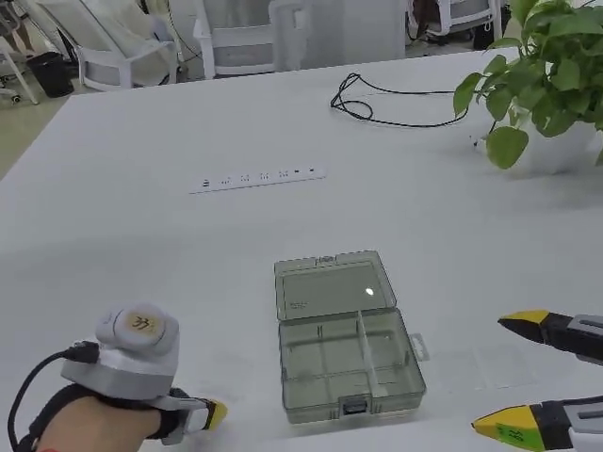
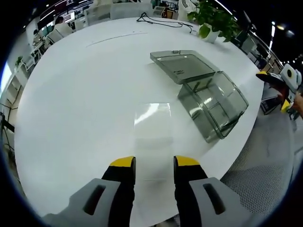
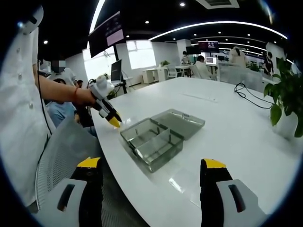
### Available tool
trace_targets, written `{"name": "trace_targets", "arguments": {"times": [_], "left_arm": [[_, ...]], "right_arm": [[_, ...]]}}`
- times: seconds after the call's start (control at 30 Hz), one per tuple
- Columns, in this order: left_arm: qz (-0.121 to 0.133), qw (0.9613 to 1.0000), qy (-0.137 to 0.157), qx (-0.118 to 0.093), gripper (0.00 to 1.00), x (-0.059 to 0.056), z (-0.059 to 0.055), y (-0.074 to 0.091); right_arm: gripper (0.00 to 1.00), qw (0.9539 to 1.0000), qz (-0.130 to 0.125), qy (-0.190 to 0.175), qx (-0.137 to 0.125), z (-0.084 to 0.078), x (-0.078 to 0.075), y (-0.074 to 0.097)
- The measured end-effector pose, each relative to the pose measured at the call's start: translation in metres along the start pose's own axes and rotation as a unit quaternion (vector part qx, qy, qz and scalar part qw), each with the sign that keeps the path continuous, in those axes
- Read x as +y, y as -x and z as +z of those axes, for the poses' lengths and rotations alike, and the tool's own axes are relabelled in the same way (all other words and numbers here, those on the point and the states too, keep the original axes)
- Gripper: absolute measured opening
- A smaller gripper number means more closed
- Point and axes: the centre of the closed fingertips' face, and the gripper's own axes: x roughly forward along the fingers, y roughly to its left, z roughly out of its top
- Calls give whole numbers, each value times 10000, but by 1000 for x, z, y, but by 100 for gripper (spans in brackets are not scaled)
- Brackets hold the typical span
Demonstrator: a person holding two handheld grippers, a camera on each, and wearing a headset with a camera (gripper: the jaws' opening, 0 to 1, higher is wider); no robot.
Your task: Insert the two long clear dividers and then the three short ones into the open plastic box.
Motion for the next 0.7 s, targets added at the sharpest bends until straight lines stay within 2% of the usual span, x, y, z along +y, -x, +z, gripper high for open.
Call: {"name": "trace_targets", "arguments": {"times": [0.17,0.33,0.53,0.7], "left_arm": [[-145,9995,133,-266,30,-6,10,9],[-350,9971,297,-606,30,-16,24,21],[-722,9902,544,-1064,30,-35,46,37],[-957,9846,639,-1319,30,-48,59,45]], "right_arm": [[85,10000,-29,-8,-7,4,0,1],[83,10000,-53,-40,-7,10,2,1],[79,9998,-88,-133,-106,23,5,-1],[77,9993,-100,-287,-231,39,9,-6]]}}
